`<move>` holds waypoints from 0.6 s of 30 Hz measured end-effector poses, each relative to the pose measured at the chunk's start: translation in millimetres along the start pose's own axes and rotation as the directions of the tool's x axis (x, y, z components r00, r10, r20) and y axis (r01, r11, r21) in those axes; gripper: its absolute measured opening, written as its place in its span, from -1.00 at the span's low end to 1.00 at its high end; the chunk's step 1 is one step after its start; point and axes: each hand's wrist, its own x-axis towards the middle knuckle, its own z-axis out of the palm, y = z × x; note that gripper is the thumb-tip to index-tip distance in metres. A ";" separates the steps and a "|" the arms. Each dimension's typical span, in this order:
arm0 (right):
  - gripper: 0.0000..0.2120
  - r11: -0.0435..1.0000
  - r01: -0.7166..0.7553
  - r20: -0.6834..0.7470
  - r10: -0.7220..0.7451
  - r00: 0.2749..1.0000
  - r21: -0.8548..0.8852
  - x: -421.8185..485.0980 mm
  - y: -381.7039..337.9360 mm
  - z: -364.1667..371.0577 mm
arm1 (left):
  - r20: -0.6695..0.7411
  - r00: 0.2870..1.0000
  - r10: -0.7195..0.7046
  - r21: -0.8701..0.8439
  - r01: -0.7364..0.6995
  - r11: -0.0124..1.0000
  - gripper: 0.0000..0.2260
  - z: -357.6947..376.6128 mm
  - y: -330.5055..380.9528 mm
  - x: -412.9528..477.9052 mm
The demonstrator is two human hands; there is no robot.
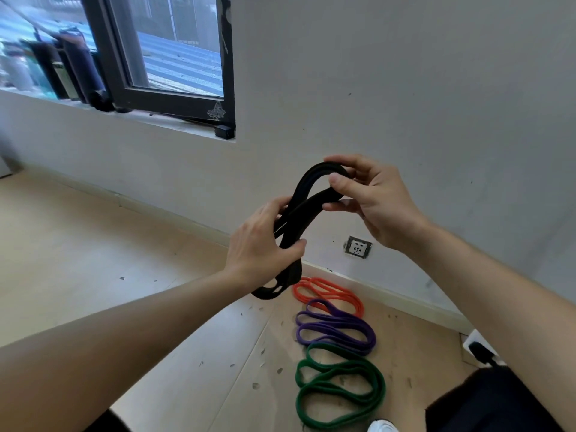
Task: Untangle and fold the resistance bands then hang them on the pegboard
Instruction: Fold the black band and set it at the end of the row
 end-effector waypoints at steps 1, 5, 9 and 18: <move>-0.75 1.000 -0.016 -0.001 0.016 1.000 0.027 -0.7 0.0 -2.9 | 0.004 1.000 -0.003 0.011 0.003 1.000 -0.47 -1.8 -3.6 1.2; -0.75 0.991 -0.077 -0.023 0.079 0.997 0.108 -3.0 1.6 -13.7 | 0.050 0.997 0.050 0.091 -0.055 0.994 -0.64 -11.2 -16.8 2.0; -0.77 0.984 -0.149 -0.031 0.153 0.988 0.099 -8.3 8.2 -25.2 | 0.046 0.997 0.068 0.159 -0.075 0.984 -0.77 -22.1 -23.0 7.1; -0.75 0.827 -0.469 0.034 0.502 0.864 -0.312 -64.5 68.2 -39.1 | 0.534 0.845 -0.017 0.373 -0.217 0.902 -0.79 -33.7 -25.4 -33.7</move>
